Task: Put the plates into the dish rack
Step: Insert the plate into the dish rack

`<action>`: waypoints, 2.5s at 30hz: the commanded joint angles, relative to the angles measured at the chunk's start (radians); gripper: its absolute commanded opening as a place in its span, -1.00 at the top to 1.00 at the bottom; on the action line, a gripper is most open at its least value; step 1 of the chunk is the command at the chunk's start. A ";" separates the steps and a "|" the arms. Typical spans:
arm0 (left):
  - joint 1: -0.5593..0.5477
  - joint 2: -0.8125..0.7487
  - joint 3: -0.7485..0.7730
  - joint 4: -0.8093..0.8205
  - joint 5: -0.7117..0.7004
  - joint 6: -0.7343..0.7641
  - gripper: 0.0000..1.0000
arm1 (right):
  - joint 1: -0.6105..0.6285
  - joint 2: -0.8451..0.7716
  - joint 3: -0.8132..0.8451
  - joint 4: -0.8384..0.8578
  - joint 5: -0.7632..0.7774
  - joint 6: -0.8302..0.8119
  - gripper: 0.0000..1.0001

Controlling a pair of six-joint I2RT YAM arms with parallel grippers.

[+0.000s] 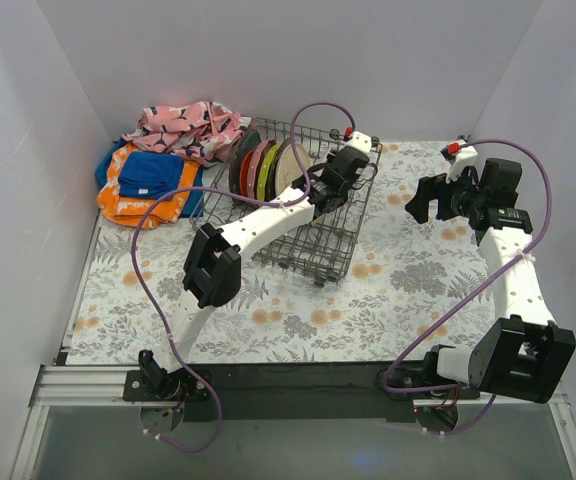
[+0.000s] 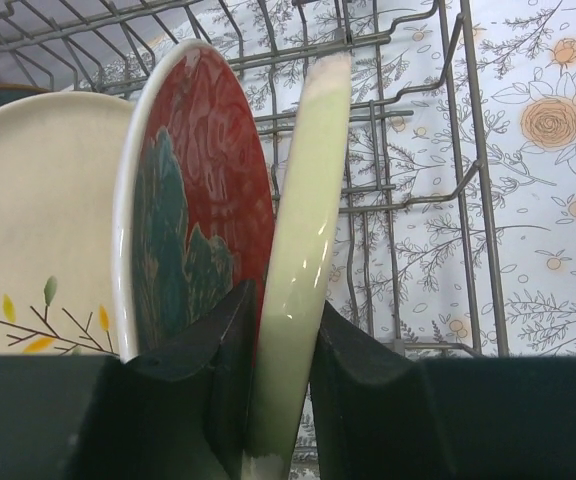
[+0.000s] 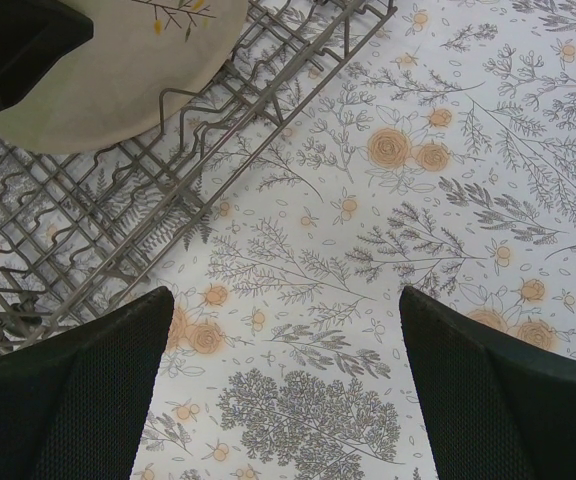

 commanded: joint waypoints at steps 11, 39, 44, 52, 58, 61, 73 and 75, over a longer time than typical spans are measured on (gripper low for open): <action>0.001 -0.043 0.049 0.045 -0.071 -0.007 0.39 | -0.010 0.003 -0.003 0.035 -0.011 -0.008 -0.97; 0.001 -0.071 0.078 0.078 -0.232 -0.002 0.33 | -0.013 0.000 -0.004 0.035 -0.014 -0.009 -0.97; 0.000 -0.073 0.074 0.078 -0.249 -0.007 0.32 | -0.015 -0.003 -0.007 0.035 -0.014 -0.009 -0.97; 0.001 -0.085 0.075 0.089 -0.249 -0.002 0.31 | -0.016 0.002 -0.004 0.035 -0.019 -0.009 -0.97; 0.001 -0.096 0.069 0.095 -0.258 -0.004 0.31 | -0.016 0.005 -0.001 0.033 -0.022 -0.009 -0.97; 0.001 -0.103 0.057 0.104 -0.264 -0.004 0.31 | -0.015 0.006 0.000 0.035 -0.024 -0.009 -0.97; 0.000 -0.112 0.026 0.140 -0.292 0.033 0.30 | -0.018 0.008 0.002 0.033 -0.027 -0.009 -0.97; 0.001 -0.112 0.020 0.141 -0.300 0.033 0.29 | -0.016 0.008 0.000 0.035 -0.025 -0.009 -0.97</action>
